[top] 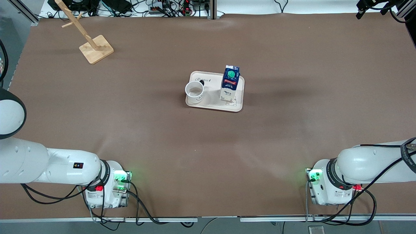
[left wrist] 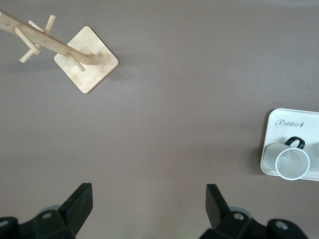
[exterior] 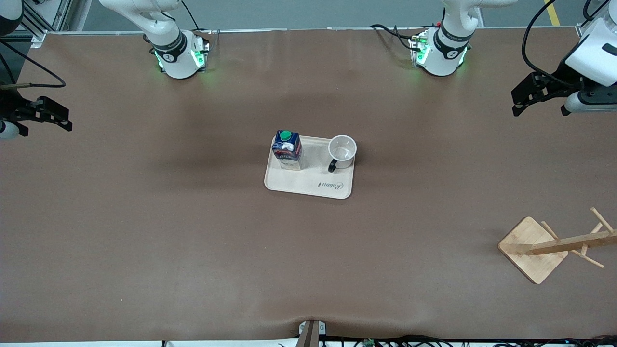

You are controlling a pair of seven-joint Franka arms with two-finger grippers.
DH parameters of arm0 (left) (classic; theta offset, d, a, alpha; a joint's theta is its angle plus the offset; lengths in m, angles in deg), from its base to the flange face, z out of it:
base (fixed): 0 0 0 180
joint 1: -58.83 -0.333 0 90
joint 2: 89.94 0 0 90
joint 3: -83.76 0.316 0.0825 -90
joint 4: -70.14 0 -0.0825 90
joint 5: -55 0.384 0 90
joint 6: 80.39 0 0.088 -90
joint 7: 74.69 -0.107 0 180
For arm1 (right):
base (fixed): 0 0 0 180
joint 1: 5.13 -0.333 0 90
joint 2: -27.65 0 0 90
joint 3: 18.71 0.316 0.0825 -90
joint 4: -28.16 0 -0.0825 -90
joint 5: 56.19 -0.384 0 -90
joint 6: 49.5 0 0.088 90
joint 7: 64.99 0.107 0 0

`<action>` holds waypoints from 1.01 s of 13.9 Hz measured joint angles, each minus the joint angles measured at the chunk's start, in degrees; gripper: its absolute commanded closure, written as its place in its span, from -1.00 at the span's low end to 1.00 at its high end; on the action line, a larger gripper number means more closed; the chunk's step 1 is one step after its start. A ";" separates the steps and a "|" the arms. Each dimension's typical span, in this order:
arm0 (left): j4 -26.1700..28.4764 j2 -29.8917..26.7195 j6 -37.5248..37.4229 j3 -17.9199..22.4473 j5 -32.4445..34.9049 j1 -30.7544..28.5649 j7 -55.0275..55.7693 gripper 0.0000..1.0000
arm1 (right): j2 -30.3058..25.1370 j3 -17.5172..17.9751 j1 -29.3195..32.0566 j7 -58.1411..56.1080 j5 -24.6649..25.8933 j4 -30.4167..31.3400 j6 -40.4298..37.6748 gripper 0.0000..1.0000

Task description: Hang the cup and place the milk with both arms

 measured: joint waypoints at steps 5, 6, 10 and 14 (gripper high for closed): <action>0.00 0.48 -0.04 0.00 -0.14 0.14 0.00 -1.00 | 0.02 0.00 0.00 0.00 0.00 0.00 0.00 -1.00; 0.06 0.85 -0.16 -0.01 -0.58 0.19 0.00 -1.00 | 0.05 0.00 0.01 0.00 0.00 0.00 0.00 -1.00; 2.95 2.77 -0.67 -3.18 -2.18 1.53 0.07 -1.00 | 0.23 0.00 0.03 0.00 -1.74 -0.02 0.63 -1.00; 5.38 7.95 -0.63 -10.17 -2.14 4.75 0.83 -1.00 | 0.93 0.01 0.10 -0.03 -4.18 -0.84 1.12 -1.00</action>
